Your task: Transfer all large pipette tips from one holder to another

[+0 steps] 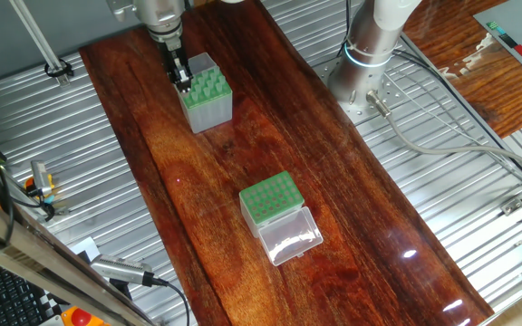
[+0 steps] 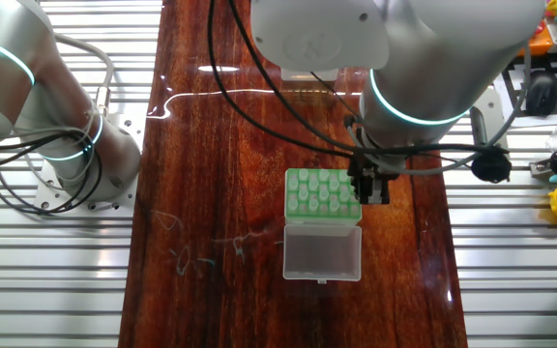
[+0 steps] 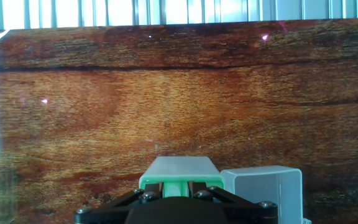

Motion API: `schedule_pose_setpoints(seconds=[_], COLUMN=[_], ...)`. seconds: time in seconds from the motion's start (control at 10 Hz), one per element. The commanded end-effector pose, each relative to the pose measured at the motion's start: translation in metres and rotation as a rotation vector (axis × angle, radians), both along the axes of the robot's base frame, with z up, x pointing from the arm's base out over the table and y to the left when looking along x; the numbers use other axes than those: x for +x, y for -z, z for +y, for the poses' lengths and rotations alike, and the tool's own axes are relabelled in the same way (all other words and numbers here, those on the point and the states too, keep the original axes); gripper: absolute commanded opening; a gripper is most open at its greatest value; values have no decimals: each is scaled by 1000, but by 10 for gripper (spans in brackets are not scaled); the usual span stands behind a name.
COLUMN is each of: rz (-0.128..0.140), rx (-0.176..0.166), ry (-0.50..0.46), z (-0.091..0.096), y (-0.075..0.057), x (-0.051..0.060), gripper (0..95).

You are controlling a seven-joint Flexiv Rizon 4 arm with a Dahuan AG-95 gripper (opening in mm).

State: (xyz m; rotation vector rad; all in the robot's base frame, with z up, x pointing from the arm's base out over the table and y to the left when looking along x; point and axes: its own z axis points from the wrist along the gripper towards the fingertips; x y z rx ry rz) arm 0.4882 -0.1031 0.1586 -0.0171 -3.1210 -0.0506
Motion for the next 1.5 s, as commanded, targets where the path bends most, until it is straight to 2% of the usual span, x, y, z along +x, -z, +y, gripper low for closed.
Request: schedule_pose_setpoints(seconds=[0.1,0.4,0.9,1.5], rz=[1,7,33,40], rx=[-1,-2,1,-2], ry=[-2,-6,-7,-14], z=[1,2,2,2], y=[1,2,4,6], x=[1,2,2,1], gripper=[190,190,190,190])
